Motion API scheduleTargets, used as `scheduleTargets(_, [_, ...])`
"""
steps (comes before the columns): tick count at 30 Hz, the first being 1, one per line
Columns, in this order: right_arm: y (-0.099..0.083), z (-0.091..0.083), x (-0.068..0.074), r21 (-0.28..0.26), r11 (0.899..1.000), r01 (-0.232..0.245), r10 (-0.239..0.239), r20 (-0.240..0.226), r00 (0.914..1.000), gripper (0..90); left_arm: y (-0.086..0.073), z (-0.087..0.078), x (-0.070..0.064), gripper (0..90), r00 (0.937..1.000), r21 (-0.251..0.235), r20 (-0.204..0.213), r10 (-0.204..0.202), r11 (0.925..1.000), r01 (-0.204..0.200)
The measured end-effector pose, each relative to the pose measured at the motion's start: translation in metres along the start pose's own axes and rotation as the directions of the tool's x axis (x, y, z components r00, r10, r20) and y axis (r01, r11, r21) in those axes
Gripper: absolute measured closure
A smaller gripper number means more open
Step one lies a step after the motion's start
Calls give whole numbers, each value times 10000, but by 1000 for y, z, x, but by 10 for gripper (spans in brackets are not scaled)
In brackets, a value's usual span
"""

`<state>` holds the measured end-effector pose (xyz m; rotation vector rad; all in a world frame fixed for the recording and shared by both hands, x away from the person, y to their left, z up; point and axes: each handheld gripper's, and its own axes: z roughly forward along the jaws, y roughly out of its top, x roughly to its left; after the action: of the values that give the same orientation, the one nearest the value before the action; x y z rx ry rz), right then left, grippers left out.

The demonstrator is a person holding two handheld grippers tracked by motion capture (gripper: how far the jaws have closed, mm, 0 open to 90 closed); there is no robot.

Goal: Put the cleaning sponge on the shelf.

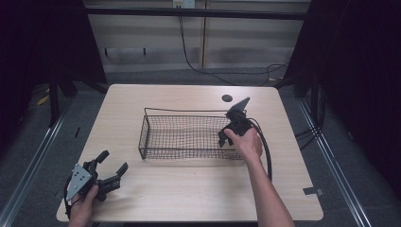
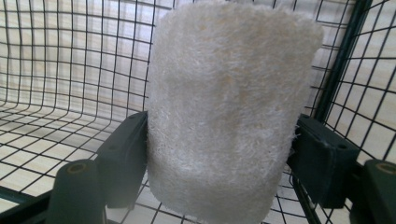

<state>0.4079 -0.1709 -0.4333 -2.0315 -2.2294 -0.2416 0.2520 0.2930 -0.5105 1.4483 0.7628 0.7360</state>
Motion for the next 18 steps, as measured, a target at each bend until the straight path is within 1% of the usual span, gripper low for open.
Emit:
scheduleTargets(1, [0,1,0,-22,10000,-75,75,97,9999,260,0,0,0,157,10000,0,2,-2,10000,2])
scheduleTargets(2, [0,1,0,-22,10000,-75,75,97,9999,260,0,0,0,157,10000,0,2,-2,10000,2])
scheduleTargets(3, [0,2,-1,82,9999,-91,89,163,9998,260,0,0,0,157,10000,-1,2,-1,10000,1])
scheduleTargets(7, [0,5,-1,108,9999,-63,61,145,9999,259,0,0,0,157,10000,-1,1,-1,10000,1])
scheduleTargets(11, [0,6,-1,121,9999,-116,113,261,9996,258,0,0,0,157,10000,-1,3,-5,10000,5])
scheduleTargets(14, [0,8,-2,112,9998,-147,145,235,9996,257,0,0,0,157,10000,-2,1,-4,10000,4])
scheduleTargets(15, [0,9,-2,208,9997,-124,119,255,9996,257,0,0,0,157,10000,-4,-2,-7,10000,7])
scheduleTargets(18, [0,10,-1,159,9998,-120,115,306,9995,256,0,0,0,157,10000,-3,3,-6,10000,6])
